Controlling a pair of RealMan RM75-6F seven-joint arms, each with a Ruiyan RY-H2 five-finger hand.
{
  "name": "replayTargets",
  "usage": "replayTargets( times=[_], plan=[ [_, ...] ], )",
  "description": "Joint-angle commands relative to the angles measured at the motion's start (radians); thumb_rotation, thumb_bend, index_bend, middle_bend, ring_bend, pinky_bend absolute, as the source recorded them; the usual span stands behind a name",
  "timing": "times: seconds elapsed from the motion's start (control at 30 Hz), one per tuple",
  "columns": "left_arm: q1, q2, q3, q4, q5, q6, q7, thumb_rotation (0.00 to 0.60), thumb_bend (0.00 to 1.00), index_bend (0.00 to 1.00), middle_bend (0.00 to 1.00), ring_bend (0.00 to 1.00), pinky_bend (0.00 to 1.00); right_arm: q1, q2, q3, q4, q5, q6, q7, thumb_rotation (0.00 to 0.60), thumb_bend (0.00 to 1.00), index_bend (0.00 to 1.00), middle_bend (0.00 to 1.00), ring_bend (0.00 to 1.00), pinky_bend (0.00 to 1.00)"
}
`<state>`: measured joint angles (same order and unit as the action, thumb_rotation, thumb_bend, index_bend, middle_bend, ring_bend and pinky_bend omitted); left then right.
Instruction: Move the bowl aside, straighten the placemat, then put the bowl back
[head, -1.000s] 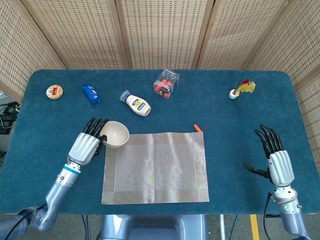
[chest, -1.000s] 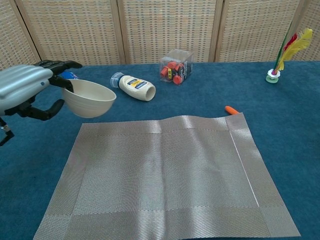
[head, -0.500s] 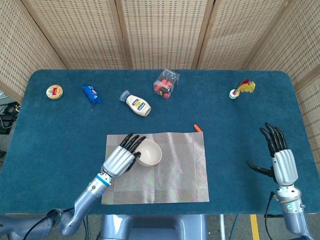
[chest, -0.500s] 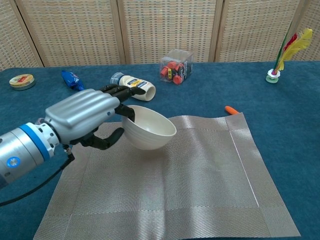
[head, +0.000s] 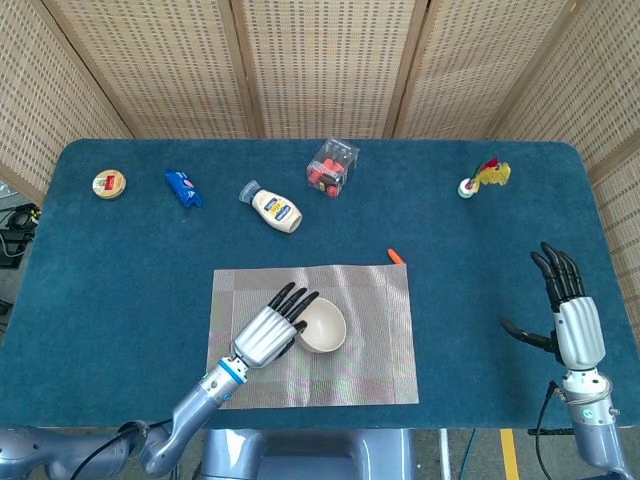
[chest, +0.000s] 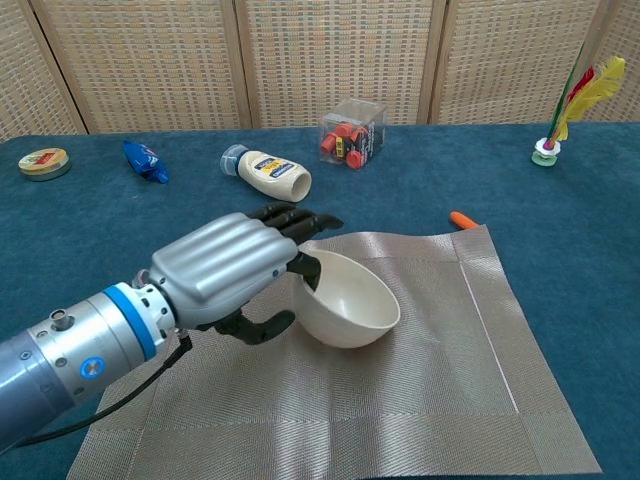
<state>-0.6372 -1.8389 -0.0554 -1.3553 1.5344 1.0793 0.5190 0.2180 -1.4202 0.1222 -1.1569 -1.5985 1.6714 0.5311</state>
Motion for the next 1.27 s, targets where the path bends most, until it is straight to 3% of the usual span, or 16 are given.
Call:
replayTargets(
  times=[0.03, 0.17, 0.43, 0.7, 0.93, 1.27],
  plan=[
    [0.014, 0.035, 0.016, -0.026, -0.019, -0.007, 0.033, 0.600, 0.23, 0.35, 0.00, 0.00, 0.00, -0.001, 0.001, 0.000, -0.003, -0.002, 0.001, 0.000, 0.600, 0.22, 0.10, 0.00, 0.00, 0.00],
    [0.027, 0.071, 0.025, -0.051, -0.031, -0.003, 0.049, 0.600, 0.13, 0.22, 0.00, 0.00, 0.00, 0.000, 0.000, -0.003, -0.006, -0.008, 0.003, -0.007, 0.600, 0.22, 0.10, 0.00, 0.00, 0.00],
    [0.082, 0.179, 0.038, -0.131, -0.030, 0.077, 0.002, 0.600, 0.11, 0.13, 0.00, 0.00, 0.00, 0.001, -0.007, -0.009, -0.005, -0.017, 0.002, -0.030, 0.600, 0.22, 0.10, 0.00, 0.00, 0.00],
    [0.216, 0.360, 0.064, -0.238, -0.008, 0.282, -0.113, 0.600, 0.11, 0.12, 0.00, 0.00, 0.00, 0.001, -0.007, -0.014, -0.003, -0.019, -0.009, -0.057, 0.600, 0.22, 0.10, 0.00, 0.00, 0.00],
    [0.341, 0.476, 0.102, -0.223, 0.015, 0.449, -0.211, 0.600, 0.11, 0.11, 0.00, 0.00, 0.00, 0.002, 0.006, -0.021, -0.018, -0.013, -0.034, -0.099, 0.600, 0.22, 0.10, 0.00, 0.00, 0.00],
    [0.453, 0.525, 0.129, -0.178, 0.010, 0.552, -0.292, 0.600, 0.11, 0.08, 0.00, 0.00, 0.00, 0.001, 0.082, -0.054, -0.104, 0.011, -0.136, -0.286, 0.600, 0.22, 0.10, 0.00, 0.00, 0.00]
  ],
)
